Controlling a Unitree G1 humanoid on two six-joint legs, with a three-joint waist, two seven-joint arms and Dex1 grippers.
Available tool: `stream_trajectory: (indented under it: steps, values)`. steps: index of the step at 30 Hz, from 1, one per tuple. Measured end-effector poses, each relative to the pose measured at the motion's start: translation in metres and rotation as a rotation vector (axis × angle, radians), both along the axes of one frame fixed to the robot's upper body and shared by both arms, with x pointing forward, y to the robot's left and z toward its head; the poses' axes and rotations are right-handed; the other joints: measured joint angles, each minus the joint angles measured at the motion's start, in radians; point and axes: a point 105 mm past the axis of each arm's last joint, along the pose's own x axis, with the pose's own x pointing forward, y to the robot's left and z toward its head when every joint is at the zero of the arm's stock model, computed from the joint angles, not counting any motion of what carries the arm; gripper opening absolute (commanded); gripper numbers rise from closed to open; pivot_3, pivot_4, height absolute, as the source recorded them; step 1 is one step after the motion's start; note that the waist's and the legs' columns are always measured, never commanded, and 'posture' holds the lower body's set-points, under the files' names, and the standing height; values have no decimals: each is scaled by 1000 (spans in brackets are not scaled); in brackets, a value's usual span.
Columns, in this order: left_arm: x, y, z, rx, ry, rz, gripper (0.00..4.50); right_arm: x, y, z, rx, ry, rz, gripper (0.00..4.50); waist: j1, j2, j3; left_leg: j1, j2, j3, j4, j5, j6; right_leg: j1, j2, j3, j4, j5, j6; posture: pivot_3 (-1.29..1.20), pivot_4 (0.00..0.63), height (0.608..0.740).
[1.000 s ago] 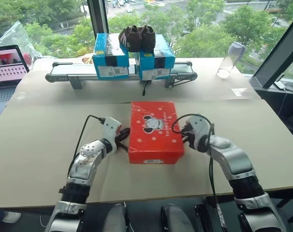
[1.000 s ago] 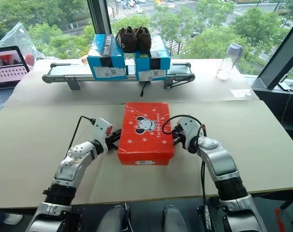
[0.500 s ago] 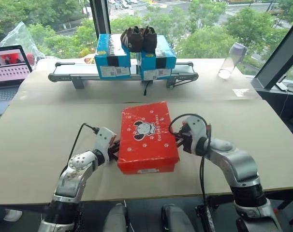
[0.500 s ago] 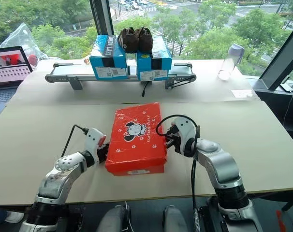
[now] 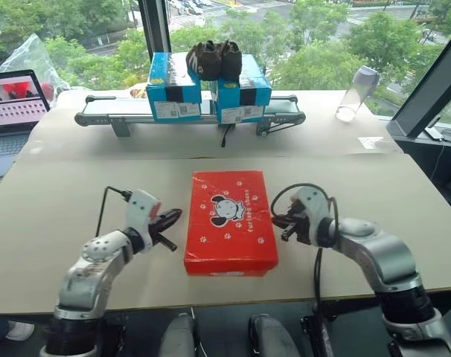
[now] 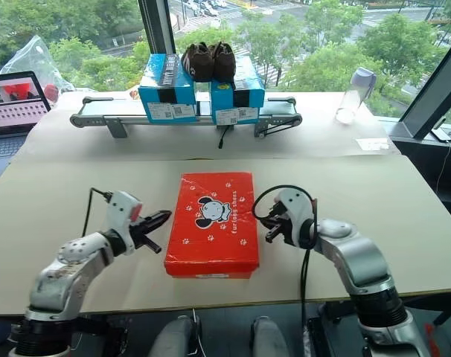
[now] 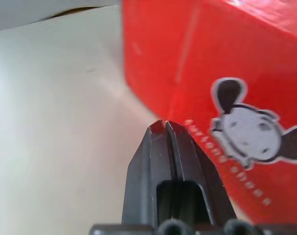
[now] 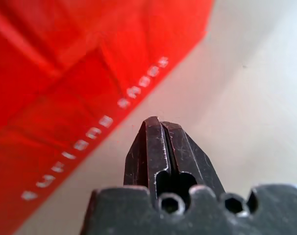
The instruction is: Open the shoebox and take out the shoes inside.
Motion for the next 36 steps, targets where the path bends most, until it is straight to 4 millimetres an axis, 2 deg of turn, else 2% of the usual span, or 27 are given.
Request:
stream_trajectory:
  steps: [5, 6, 8, 10, 14, 18, 21, 27, 31, 33, 36]
  values:
    - [-4, 27, 12, 35, 8, -47, 40, 7, -41, 14, -53, -25, -31, 0, 3, 0, 0, -1, 0, 1, 0, 0, 0, -1, -1, 0, -1, 0, 0, 0, 150, 740]
    - [-5, 34, 20, 34, 3, -70, 446, 6, -52, 20, -61, -28, -23, 0, 5, 0, 1, -2, 0, 1, 0, 0, 0, -2, -1, 0, 0, 0, 0, 0, 150, 740]
    - [-7, 38, 32, 30, -17, -103, 710, 4, -60, 29, -75, -43, -5, 0, 5, 0, 1, -2, 0, 1, -1, 0, 0, -3, -1, 0, -1, 0, 0, 0, 150, 740]
    - [-11, 37, 46, 10, -38, -159, 1648, -2, -61, 38, -66, -49, 44, 0, 5, 0, 1, -2, 0, 1, -1, 0, 0, -3, -1, 0, -1, 0, 0, 0, 150, 740]
    - [-25, 30, 65, -24, -25, -272, 2867, -14, -58, 39, -64, -14, 118, 0, 3, -1, 1, -2, 0, 1, -1, 0, 0, -4, -1, 1, -1, -1, 0, 0, 150, 740]
    - [-46, 28, 101, 46, 9, -414, 4277, -23, -62, 39, -60, 24, 152, 0, 1, -3, 3, -2, 0, 2, -1, 0, 0, -5, -1, 1, 0, -1, 0, 0, 150, 740]
    - [-57, 22, 130, 125, 5, -489, 4393, -27, -60, 40, -45, 40, 184, 0, 1, -2, 4, -2, 0, 2, -1, -1, -1, -8, -1, 1, -1, -1, 0, 0, 150, 740]
    - [-76, 15, 163, 270, 31, -588, 4393, -30, -48, 40, -8, 19, 257, 0, 1, -2, 5, -1, 0, 3, -1, -1, -2, -9, -2, 1, -1, -1, 0, 0, 150, 740]
    - [-86, 8, 186, 317, 0, -640, 4393, -32, -25, 28, 18, 32, 349, 0, 0, -3, 6, -2, 0, 3, -2, -1, -2, -7, 0, 2, 0, -1, -1, 0, 150, 740]
    - [-90, 5, 193, 325, -11, -662, 4393, -33, -13, 20, 40, 47, 390, 0, -1, -2, 6, -2, 0, 3, -3, -1, -1, -7, 0, 2, 0, -1, 0, 0, 150, 740]
    - [-93, 2, 195, 319, 4, -685, 4393, -33, -5, 7, 16, 73, 428, 0, 0, -2, 6, -2, 0, 4, -3, -1, -1, -8, 0, 3, 0, -1, -1, 0, 150, 740]
